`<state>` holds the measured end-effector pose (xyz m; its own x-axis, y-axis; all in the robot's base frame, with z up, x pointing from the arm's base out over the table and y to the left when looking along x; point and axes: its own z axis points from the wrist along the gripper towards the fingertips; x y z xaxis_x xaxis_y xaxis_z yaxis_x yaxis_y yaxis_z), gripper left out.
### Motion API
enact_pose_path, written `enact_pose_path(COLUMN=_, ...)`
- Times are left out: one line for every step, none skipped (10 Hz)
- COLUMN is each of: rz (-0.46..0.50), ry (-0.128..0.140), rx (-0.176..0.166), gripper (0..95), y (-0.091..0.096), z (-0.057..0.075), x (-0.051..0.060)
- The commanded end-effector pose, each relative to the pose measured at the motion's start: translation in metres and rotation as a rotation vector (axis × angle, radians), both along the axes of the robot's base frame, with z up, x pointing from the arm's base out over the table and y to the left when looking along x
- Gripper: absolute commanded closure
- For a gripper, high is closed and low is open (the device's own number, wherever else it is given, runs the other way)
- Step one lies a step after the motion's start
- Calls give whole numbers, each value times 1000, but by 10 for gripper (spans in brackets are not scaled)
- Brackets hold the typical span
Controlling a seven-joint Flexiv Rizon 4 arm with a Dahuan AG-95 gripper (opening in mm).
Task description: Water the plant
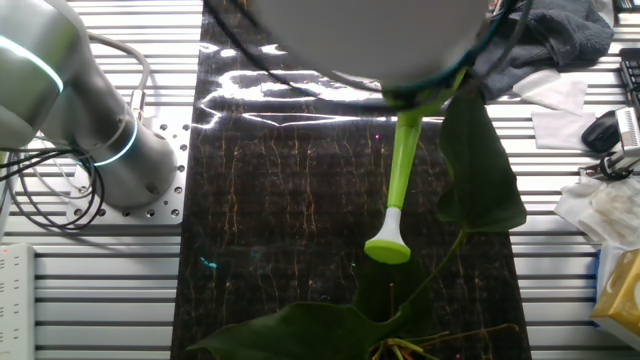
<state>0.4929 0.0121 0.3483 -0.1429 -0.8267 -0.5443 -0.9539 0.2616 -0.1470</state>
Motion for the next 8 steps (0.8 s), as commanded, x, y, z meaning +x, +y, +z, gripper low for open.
enact_pose_path(rz=0, ry=12, rx=-81, gripper=950, y=5, z=-2, x=8)
enact_pose_path(rz=-5, ry=19, rx=-112, gripper=950, y=8, z=-4, x=12)
enact_pose_path(rz=-11, ry=32, rx=-160, gripper=950, y=11, z=-5, x=15)
enact_pose_path(rz=-19, ry=46, rx=-211, gripper=950, y=14, z=-7, x=18)
enact_pose_path(rz=-36, ry=69, rx=-249, gripper=950, y=16, z=-8, x=20)
enact_pose_path(rz=-53, ry=85, rx=-284, gripper=950, y=18, z=-8, x=22)
enact_pose_path(rz=-66, ry=100, rx=-315, gripper=950, y=20, z=-9, x=22)
enact_pose_path(rz=-91, ry=122, rx=-362, gripper=950, y=23, z=-9, x=23)
